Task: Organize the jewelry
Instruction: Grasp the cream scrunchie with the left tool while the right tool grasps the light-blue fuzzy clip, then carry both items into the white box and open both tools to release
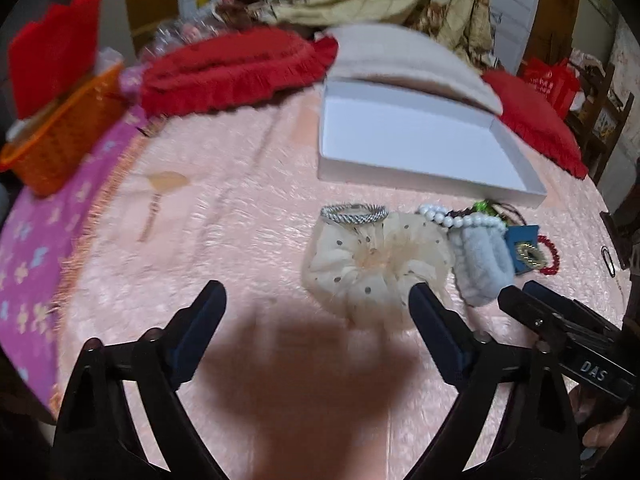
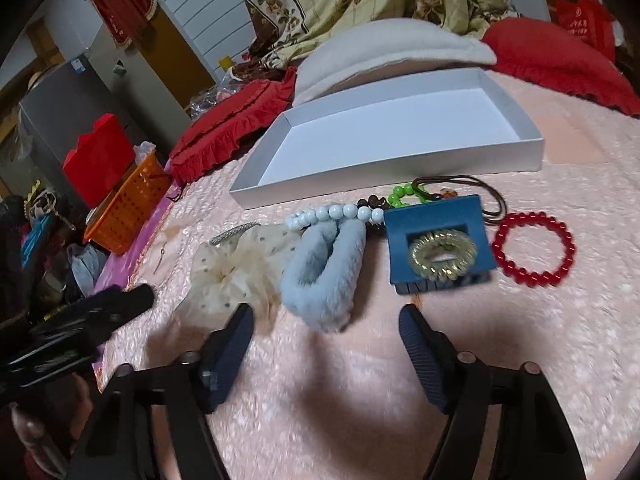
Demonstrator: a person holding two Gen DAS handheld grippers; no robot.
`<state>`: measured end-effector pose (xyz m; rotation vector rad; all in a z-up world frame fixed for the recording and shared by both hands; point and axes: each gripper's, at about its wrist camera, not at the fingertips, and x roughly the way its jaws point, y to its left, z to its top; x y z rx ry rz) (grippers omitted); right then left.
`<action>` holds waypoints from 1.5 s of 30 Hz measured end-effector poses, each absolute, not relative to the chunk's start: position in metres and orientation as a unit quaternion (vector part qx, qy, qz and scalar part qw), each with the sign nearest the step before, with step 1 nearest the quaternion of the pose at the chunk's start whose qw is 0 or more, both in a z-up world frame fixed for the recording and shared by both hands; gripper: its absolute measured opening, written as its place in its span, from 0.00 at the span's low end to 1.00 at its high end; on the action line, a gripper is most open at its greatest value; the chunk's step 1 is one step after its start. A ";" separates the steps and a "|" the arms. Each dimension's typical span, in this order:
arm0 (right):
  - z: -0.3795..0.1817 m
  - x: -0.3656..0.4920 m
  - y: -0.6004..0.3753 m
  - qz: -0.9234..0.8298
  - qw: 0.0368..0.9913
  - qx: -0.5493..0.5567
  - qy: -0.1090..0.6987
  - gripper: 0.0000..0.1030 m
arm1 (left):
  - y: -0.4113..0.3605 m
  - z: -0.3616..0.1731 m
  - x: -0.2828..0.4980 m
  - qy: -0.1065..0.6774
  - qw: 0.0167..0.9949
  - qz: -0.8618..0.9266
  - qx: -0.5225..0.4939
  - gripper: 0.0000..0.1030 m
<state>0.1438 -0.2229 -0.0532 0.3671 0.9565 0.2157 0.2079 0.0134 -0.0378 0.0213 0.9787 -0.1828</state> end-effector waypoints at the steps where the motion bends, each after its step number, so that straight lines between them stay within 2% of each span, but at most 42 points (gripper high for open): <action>1: -0.056 0.150 -0.222 0.106 0.866 0.178 0.455 0.65 | 0.013 -0.044 0.215 0.480 0.872 -0.093 0.003 0.82; 2: -0.057 0.152 -0.223 0.106 0.865 0.180 0.456 0.65 | 0.012 -0.050 0.220 0.489 0.867 -0.098 -0.005 0.78; 6: -0.066 0.164 -0.223 0.107 0.861 0.184 0.461 0.64 | 0.011 -0.069 0.234 0.514 0.848 -0.123 -0.046 0.77; 7: -0.067 0.166 -0.223 0.109 0.861 0.187 0.461 0.59 | 0.009 -0.072 0.236 0.518 0.844 -0.127 -0.053 0.77; 8: -0.068 0.168 -0.222 0.112 0.859 0.189 0.463 0.51 | 0.008 -0.075 0.236 0.521 0.842 -0.129 -0.057 0.73; 9: -0.071 0.170 -0.223 0.113 0.855 0.190 0.470 0.48 | 0.006 -0.078 0.236 0.527 0.837 -0.135 -0.062 0.54; 10: -0.073 0.172 -0.224 0.117 0.850 0.197 0.473 0.41 | 0.004 -0.080 0.237 0.534 0.831 -0.139 -0.064 0.42; 11: -0.075 0.173 -0.225 0.125 0.846 0.208 0.474 0.34 | 0.001 -0.084 0.237 0.548 0.821 -0.147 -0.067 0.21; 12: -0.076 0.174 -0.225 0.129 0.844 0.218 0.473 0.33 | 0.000 -0.085 0.237 0.553 0.816 -0.151 -0.071 0.17; 16: -0.072 0.171 -0.235 0.151 0.831 0.263 0.467 0.27 | 0.002 -0.067 0.226 0.551 0.814 -0.166 -0.075 0.13; 23: -0.046 0.143 -0.254 0.232 0.791 0.363 0.435 0.26 | -0.002 0.017 0.192 0.482 0.857 -0.184 0.002 0.13; 25: -0.043 0.133 -0.259 0.252 0.774 0.386 0.434 0.26 | -0.013 0.026 0.180 0.469 0.867 -0.144 0.086 0.13; 28: -0.034 0.122 -0.254 0.224 0.796 0.326 0.458 0.26 | -0.025 0.021 0.170 0.450 0.868 -0.096 0.187 0.13; 37: 0.007 0.123 -0.279 0.208 0.831 0.306 0.415 0.26 | -0.015 0.059 0.172 0.432 0.882 -0.165 0.093 0.13; 45: 0.034 0.201 -0.306 0.148 0.868 0.260 0.396 0.26 | -0.028 0.083 0.261 0.418 0.893 -0.161 0.040 0.14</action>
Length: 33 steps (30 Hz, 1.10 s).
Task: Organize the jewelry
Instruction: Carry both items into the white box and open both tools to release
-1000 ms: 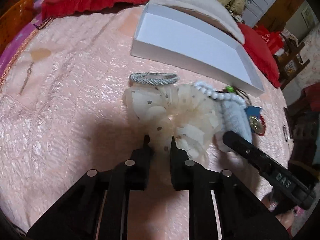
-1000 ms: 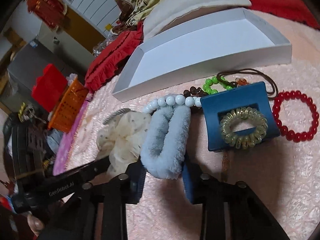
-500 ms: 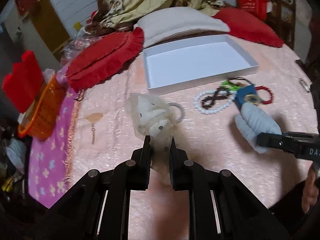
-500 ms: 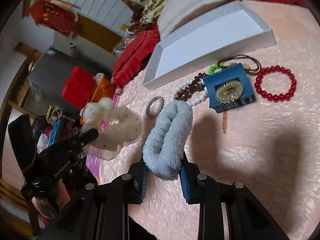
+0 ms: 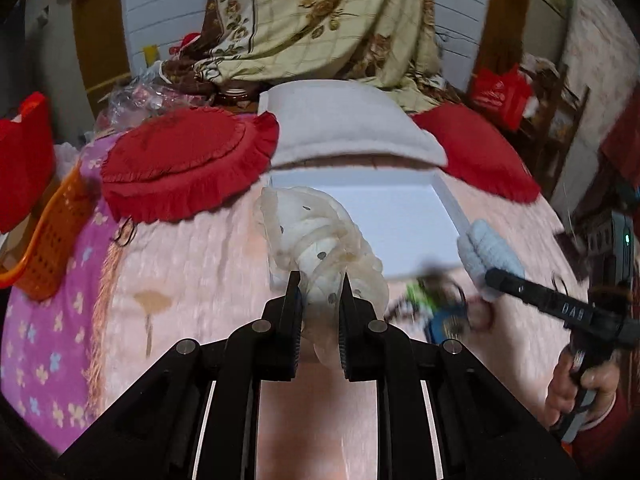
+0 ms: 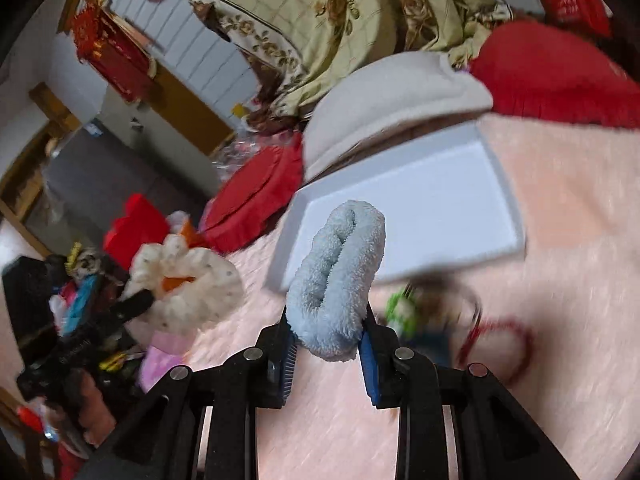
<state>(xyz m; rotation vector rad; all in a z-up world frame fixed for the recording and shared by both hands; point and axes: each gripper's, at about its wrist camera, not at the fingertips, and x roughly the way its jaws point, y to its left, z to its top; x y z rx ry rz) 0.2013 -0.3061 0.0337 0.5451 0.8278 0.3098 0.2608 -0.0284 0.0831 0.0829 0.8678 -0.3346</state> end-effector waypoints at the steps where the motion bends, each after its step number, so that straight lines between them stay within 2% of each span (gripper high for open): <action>1: 0.032 0.215 -0.305 0.141 0.871 0.250 0.400 0.26 | -0.031 0.081 0.272 0.422 0.892 -0.159 0.039 0.13; 7: 0.010 0.302 -0.307 0.099 0.871 0.227 0.423 0.26 | -0.057 0.042 0.375 0.451 0.883 -0.126 0.042 0.14; 13: -0.022 0.375 -0.300 0.096 0.855 0.230 0.455 0.26 | -0.068 -0.002 0.437 0.476 0.871 -0.115 0.039 0.14; 15: -0.036 0.391 -0.294 0.095 0.849 0.229 0.466 0.26 | -0.072 -0.014 0.449 0.477 0.871 -0.109 0.048 0.17; 17: -0.049 0.403 -0.289 0.092 0.844 0.228 0.477 0.30 | -0.073 -0.021 0.457 0.480 0.869 -0.109 0.050 0.27; 18: -0.055 0.407 -0.286 0.087 0.841 0.226 0.483 0.32 | -0.072 -0.023 0.458 0.483 0.867 -0.113 0.045 0.31; 20: -0.058 0.413 -0.284 0.081 0.841 0.223 0.487 0.48 | -0.068 -0.025 0.461 0.487 0.864 -0.122 0.029 0.33; 26: -0.037 0.398 -0.293 0.085 0.853 0.222 0.465 0.49 | -0.056 -0.009 0.445 0.477 0.868 -0.134 0.015 0.33; 33: 0.013 0.316 -0.315 0.113 0.868 0.212 0.434 0.49 | -0.026 0.041 0.377 0.433 0.892 -0.131 0.015 0.33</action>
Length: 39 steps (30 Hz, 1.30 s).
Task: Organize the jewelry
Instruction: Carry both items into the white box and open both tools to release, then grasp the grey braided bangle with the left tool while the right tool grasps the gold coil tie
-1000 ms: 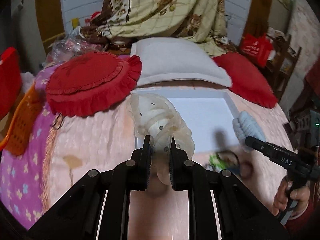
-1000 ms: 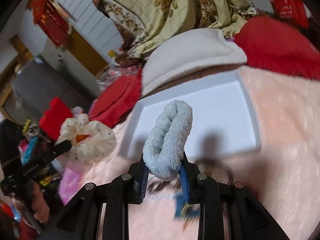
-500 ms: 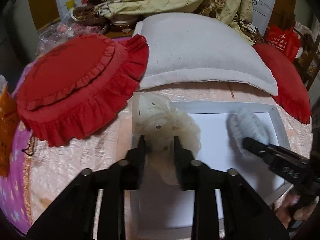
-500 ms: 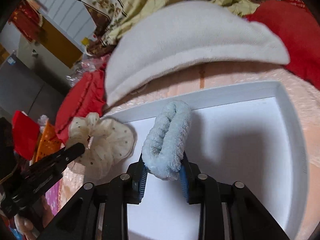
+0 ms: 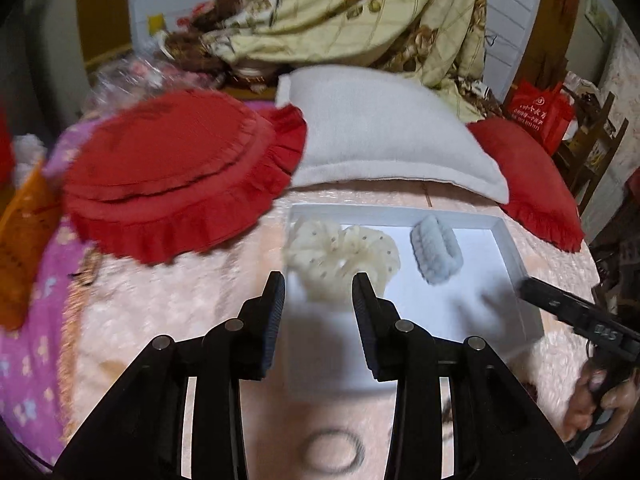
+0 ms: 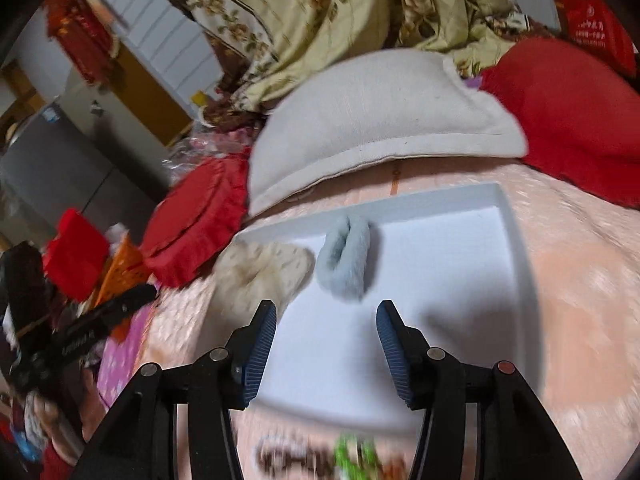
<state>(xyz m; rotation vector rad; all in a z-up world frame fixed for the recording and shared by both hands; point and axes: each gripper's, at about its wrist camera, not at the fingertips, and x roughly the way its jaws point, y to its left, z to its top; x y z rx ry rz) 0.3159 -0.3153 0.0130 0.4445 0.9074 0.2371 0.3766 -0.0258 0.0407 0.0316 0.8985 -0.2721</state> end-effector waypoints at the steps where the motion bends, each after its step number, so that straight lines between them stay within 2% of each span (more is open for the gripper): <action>1: 0.017 0.300 -0.317 0.118 0.869 0.210 0.432 0.49 | -0.018 0.046 0.359 0.423 0.898 -0.121 0.021 0.34; 5: 0.017 0.234 -0.325 0.121 0.874 0.185 0.432 0.49 | 0.003 0.040 0.310 0.421 0.901 -0.105 0.031 0.34; 12: -0.018 0.157 -0.334 0.097 0.865 0.192 0.453 0.49 | 0.018 -0.018 0.263 0.473 0.876 -0.096 0.021 0.34; 18: -0.029 0.141 -0.320 0.107 0.863 0.207 0.447 0.49 | 0.016 -0.047 0.261 0.487 0.867 -0.100 -0.014 0.34; 24: -0.037 0.157 -0.281 0.085 0.881 0.125 0.448 0.50 | 0.015 -0.063 0.276 0.490 0.865 -0.107 -0.020 0.34; 26: -0.043 0.161 -0.273 0.085 0.882 0.116 0.449 0.59 | 0.017 -0.068 0.280 0.492 0.863 -0.112 -0.025 0.34; 27: -0.045 0.163 -0.271 0.085 0.883 0.112 0.447 0.67 | 0.017 -0.071 0.282 0.494 0.862 -0.113 -0.026 0.34; 28: -0.046 0.164 -0.269 0.083 0.885 0.106 0.445 0.69 | 0.016 -0.073 0.284 0.496 0.860 -0.116 -0.025 0.34; 36: -0.038 0.158 -0.268 0.059 0.903 0.087 0.418 0.69 | 0.002 -0.083 0.287 0.496 0.859 -0.130 0.007 0.34; 37: -0.035 0.156 -0.268 0.058 0.905 0.083 0.413 0.67 | -0.002 -0.084 0.285 0.492 0.861 -0.129 0.022 0.34; 38: -0.033 0.154 -0.267 0.057 0.908 0.076 0.409 0.61 | -0.004 -0.084 0.283 0.490 0.862 -0.127 0.033 0.34; 39: -0.032 0.152 -0.265 0.057 0.909 0.070 0.408 0.57 | -0.006 -0.085 0.281 0.487 0.864 -0.125 0.044 0.29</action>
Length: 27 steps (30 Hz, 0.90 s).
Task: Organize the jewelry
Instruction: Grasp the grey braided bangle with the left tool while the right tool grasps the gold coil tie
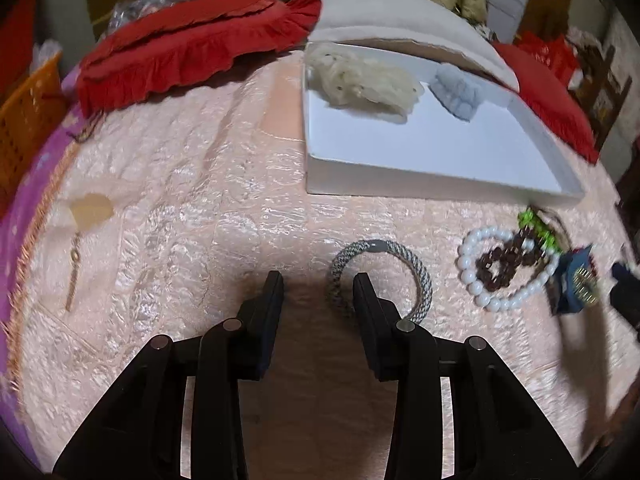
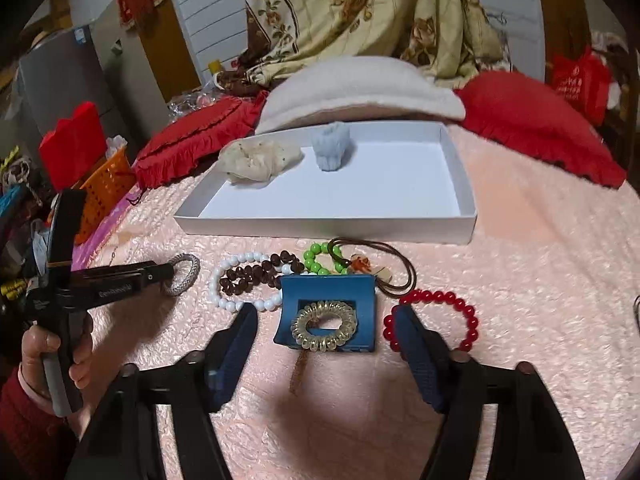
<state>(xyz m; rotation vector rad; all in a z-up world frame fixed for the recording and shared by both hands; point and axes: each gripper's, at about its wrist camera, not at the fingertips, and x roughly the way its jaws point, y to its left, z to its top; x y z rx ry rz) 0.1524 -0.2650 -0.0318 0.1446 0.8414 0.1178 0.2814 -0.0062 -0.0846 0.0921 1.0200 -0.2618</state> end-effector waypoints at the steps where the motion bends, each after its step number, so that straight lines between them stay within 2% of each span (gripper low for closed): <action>1: -0.032 0.152 -0.263 0.060 0.908 0.063 0.410 0.52 | -0.008 -0.085 0.280 0.484 0.865 -0.123 0.052 0.24; 2: -0.033 0.152 -0.261 0.063 0.907 0.057 0.412 0.51 | -0.008 -0.085 0.279 0.483 0.865 -0.124 0.055 0.13; 4: -0.036 0.153 -0.255 0.068 0.907 0.042 0.414 0.47 | -0.007 -0.084 0.280 0.487 0.862 -0.130 0.047 0.12; 9: -0.049 0.156 -0.243 0.068 0.904 0.010 0.421 0.46 | 0.000 -0.084 0.284 0.493 0.859 -0.139 0.020 0.11; 13: -0.050 0.158 -0.243 0.058 0.905 -0.002 0.422 0.31 | -0.004 -0.083 0.282 0.488 0.861 -0.139 0.027 0.09; 19: -0.045 0.155 -0.243 0.057 0.904 -0.014 0.424 0.22 | -0.013 -0.076 0.274 0.483 0.861 -0.161 0.017 0.06; 21: -0.040 0.153 -0.242 0.062 0.905 -0.016 0.420 0.06 | -0.012 -0.070 0.270 0.476 0.863 -0.170 0.007 0.06; 27: -0.016 0.146 -0.244 0.067 0.910 -0.002 0.410 0.06 | -0.001 -0.053 0.262 0.456 0.871 -0.183 -0.020 0.06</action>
